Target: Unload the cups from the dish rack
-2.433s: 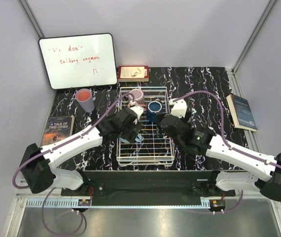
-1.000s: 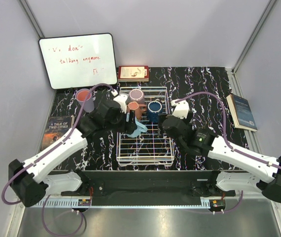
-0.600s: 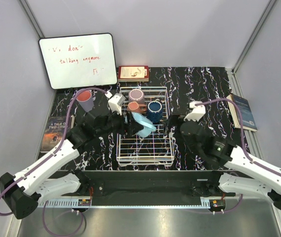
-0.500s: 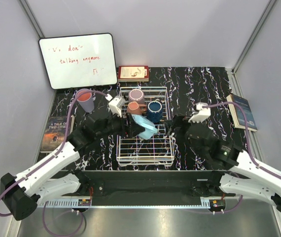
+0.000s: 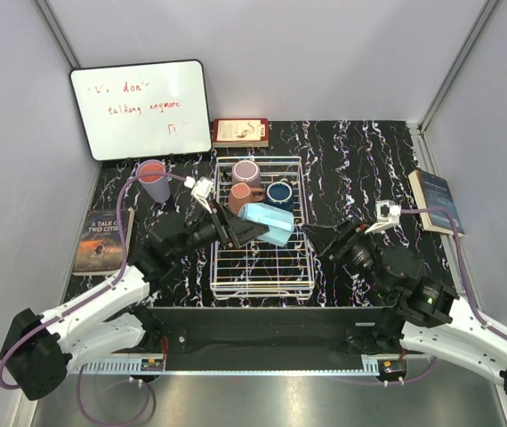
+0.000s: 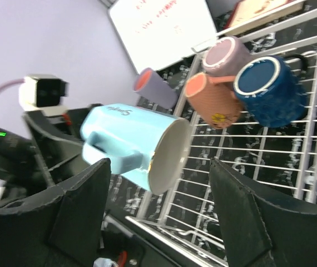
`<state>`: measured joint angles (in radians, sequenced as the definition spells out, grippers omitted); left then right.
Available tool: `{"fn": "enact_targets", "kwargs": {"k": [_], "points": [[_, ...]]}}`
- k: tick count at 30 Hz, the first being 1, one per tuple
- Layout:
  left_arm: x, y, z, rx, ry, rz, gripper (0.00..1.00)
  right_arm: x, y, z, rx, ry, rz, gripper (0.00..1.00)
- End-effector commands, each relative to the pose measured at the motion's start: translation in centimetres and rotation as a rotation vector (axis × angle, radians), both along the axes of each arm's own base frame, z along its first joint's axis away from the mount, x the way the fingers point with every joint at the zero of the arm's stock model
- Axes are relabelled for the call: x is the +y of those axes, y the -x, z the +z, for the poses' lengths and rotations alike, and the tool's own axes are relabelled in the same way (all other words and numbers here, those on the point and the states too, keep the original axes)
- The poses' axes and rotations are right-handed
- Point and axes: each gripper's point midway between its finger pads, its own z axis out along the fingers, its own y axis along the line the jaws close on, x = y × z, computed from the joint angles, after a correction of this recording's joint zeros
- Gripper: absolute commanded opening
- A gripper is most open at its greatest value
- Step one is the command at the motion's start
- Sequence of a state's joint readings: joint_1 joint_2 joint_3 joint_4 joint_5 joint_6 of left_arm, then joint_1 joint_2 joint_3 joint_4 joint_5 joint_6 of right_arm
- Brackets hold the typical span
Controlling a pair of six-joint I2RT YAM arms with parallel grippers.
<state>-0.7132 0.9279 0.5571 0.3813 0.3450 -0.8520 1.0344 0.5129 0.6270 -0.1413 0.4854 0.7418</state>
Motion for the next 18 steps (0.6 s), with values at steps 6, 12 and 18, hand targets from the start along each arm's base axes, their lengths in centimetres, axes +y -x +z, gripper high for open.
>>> {"fn": "enact_targets", "kwargs": {"k": [6,12,18], "points": [[0.0,2.0,8.0,-0.167,0.320,-0.105,0.00,2.2,1.6,4.0,-0.063,-0.184,0.136,0.79],[-0.1,2.8,8.0,-0.167,0.321,-0.150,0.00,3.7,1.3,4.7,-0.076,-0.179,0.165,0.79],[0.0,4.5,7.8,-0.185,0.312,-0.223,0.00,4.5,1.2,5.5,-0.094,-0.186,0.184,0.80]]}}
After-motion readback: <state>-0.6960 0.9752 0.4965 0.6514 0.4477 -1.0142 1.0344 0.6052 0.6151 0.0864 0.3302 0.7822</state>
